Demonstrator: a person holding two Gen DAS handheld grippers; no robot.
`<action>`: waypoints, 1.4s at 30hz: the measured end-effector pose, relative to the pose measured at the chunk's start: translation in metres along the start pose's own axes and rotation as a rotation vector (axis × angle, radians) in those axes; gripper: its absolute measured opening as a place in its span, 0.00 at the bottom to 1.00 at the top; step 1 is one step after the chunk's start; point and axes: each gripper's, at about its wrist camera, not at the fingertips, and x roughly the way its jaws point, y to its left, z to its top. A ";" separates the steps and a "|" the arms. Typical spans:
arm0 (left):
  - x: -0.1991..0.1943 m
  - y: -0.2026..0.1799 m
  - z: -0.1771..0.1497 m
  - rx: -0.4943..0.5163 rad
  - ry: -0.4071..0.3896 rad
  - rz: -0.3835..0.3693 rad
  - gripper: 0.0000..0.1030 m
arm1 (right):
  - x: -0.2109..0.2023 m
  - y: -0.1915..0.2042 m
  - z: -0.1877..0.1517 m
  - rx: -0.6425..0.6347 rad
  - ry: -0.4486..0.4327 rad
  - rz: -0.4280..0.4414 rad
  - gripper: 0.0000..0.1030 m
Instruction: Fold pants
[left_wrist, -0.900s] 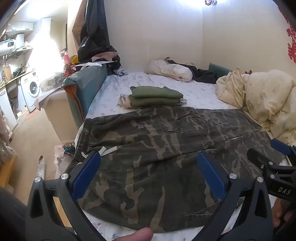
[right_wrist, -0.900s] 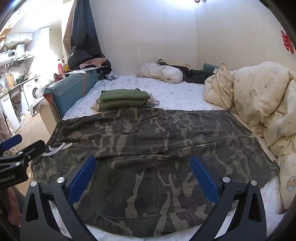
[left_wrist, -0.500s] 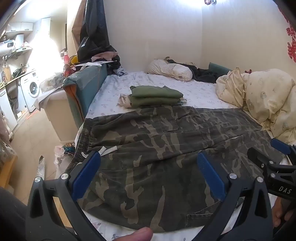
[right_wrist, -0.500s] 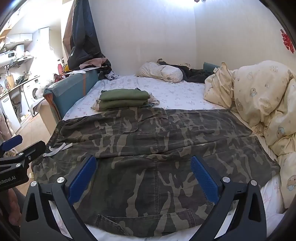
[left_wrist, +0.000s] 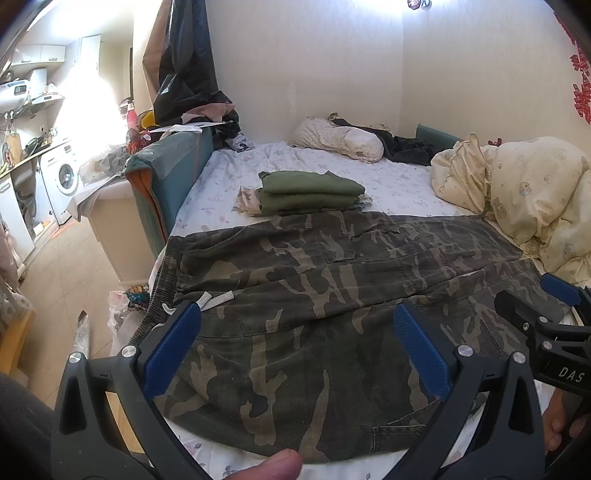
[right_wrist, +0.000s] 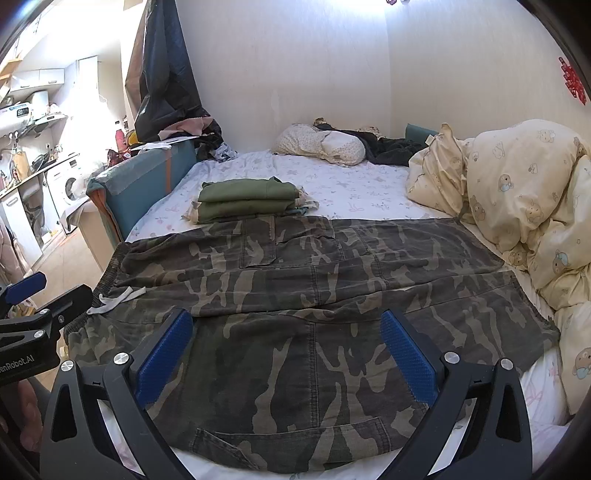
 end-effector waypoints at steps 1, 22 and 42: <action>0.000 0.000 0.000 0.000 0.000 0.000 1.00 | 0.000 0.000 0.000 0.000 -0.001 0.000 1.00; 0.001 -0.001 0.001 0.006 0.001 0.009 1.00 | -0.002 -0.004 0.000 0.007 -0.002 -0.001 1.00; 0.001 0.000 0.001 0.003 -0.005 0.008 1.00 | -0.003 -0.002 0.003 0.011 -0.006 -0.003 1.00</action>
